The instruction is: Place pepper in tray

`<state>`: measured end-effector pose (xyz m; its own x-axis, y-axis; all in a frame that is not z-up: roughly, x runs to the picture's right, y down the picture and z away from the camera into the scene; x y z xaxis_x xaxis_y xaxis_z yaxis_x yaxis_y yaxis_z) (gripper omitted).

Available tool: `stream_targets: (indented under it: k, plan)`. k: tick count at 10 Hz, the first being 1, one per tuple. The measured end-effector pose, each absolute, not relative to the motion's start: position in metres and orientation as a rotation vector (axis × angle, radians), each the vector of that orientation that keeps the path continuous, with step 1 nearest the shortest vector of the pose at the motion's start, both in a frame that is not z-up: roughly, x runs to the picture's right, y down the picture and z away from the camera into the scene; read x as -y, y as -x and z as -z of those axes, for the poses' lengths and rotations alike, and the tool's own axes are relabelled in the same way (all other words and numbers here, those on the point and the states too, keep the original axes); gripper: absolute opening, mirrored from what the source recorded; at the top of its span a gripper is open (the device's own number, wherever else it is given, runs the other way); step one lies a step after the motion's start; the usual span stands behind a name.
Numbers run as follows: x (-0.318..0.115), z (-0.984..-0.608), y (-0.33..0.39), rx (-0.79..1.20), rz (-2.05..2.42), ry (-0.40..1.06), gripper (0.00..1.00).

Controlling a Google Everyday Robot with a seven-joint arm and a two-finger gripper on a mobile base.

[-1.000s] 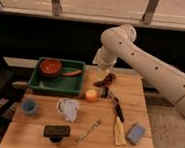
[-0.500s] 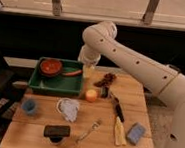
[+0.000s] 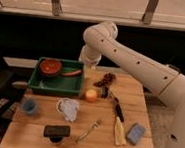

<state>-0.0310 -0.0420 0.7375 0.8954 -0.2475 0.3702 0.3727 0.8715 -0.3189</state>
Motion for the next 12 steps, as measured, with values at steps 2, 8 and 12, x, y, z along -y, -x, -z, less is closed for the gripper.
stream_targets:
  k: [2, 8, 12]
  plan:
    - [0.046, -0.744, 0.039, 0.346, 0.361, 0.389, 0.65]
    - [0.067, -0.825, 0.108, 0.381, 0.502, 0.397, 0.65]
    - [0.057, -0.883, 0.113, 0.348, 0.502, 0.442, 0.65]
